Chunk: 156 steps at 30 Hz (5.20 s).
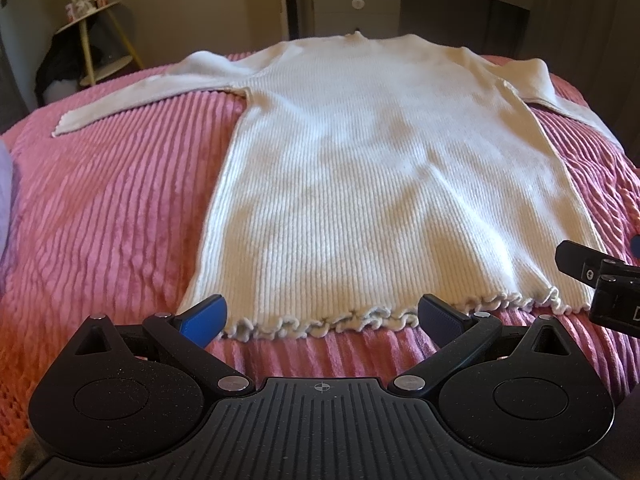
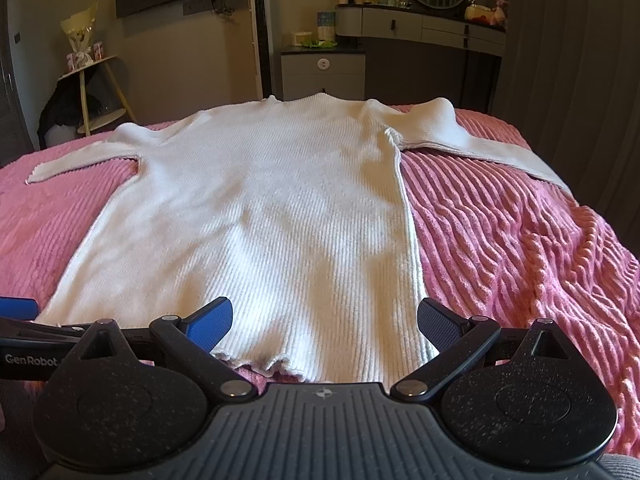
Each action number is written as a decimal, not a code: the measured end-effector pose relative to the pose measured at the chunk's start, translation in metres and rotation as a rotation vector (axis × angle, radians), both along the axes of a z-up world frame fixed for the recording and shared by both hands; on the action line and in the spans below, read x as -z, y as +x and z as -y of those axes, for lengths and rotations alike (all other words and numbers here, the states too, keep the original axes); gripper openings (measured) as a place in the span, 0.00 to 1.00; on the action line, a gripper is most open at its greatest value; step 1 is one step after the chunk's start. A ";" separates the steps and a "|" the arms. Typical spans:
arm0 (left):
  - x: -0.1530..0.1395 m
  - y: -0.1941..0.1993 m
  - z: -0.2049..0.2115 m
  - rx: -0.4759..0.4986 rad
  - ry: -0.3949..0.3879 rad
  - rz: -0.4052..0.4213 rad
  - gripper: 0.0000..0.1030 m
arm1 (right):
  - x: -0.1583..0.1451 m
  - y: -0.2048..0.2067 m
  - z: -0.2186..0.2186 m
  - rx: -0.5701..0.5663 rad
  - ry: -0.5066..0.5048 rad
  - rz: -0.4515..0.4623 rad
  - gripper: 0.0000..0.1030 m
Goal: Fold small clothes
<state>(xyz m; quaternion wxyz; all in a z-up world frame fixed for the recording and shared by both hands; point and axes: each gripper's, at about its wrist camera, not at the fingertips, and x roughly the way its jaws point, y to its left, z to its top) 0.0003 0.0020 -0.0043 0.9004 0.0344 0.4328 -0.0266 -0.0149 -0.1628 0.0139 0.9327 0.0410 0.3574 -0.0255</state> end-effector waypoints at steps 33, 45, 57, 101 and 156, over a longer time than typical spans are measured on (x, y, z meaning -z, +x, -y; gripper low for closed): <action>0.020 0.151 0.008 -0.136 -0.075 0.177 1.00 | 0.059 0.118 0.124 0.058 0.832 -0.146 0.96; 0.041 0.157 0.005 -0.119 -0.042 0.166 1.00 | 0.081 0.178 0.326 0.798 0.798 0.145 0.36; 0.047 0.158 0.001 -0.152 -0.089 0.148 1.00 | 0.062 0.218 0.337 0.809 0.571 0.244 0.06; -0.027 0.315 0.056 0.046 -0.273 0.143 1.00 | 0.099 0.220 0.133 0.259 0.824 0.228 0.27; 0.008 0.320 -0.037 -0.157 -0.517 0.171 0.08 | 0.109 0.236 0.154 0.256 0.932 0.299 0.22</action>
